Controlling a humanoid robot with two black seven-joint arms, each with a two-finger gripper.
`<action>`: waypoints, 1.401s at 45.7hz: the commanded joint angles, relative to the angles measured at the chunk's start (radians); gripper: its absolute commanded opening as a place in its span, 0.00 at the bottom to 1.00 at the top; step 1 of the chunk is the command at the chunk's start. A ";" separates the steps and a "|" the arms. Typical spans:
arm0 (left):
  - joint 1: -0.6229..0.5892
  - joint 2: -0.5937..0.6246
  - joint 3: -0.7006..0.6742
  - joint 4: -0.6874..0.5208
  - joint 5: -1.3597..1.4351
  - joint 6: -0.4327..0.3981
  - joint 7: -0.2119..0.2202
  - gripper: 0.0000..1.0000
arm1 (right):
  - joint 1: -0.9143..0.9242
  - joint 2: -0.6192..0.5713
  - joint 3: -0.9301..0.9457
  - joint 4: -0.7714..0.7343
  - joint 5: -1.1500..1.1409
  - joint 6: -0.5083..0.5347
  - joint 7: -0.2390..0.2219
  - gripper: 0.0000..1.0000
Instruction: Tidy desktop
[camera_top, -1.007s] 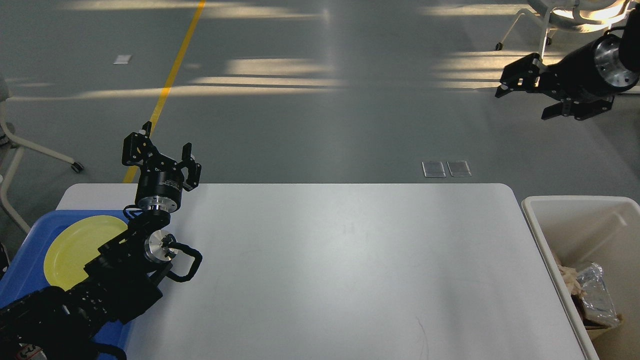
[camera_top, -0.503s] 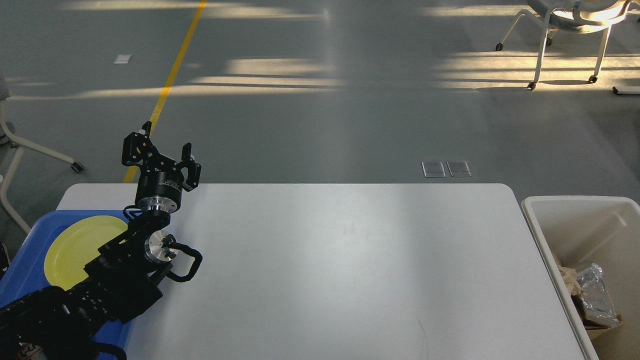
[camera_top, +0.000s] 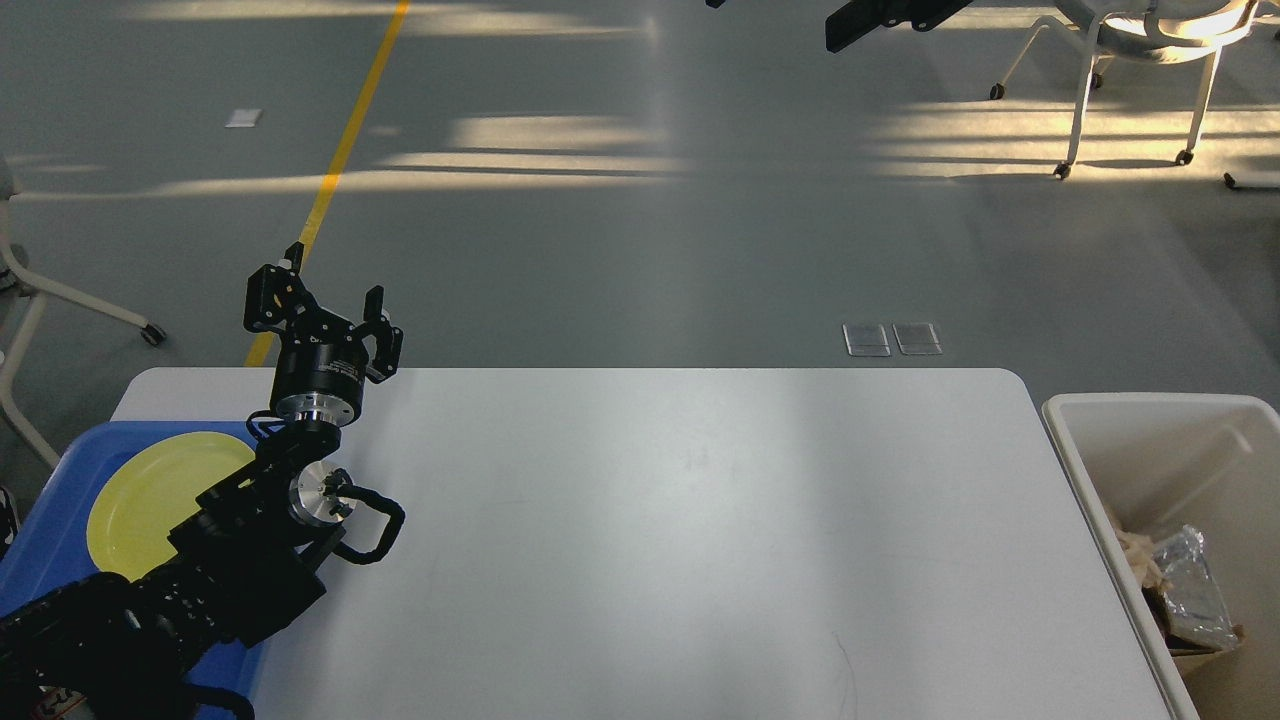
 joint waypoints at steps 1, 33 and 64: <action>0.000 0.000 0.000 0.000 0.000 0.000 0.000 0.97 | -0.177 0.013 0.031 -0.082 0.013 -0.208 0.002 0.98; 0.000 0.000 0.000 0.000 0.000 0.000 0.000 0.97 | -0.888 0.424 0.708 -0.691 0.021 -0.832 0.010 1.00; 0.000 0.000 0.000 0.000 0.000 0.000 0.000 0.97 | -1.076 0.466 1.071 -0.695 0.168 -0.917 0.016 1.00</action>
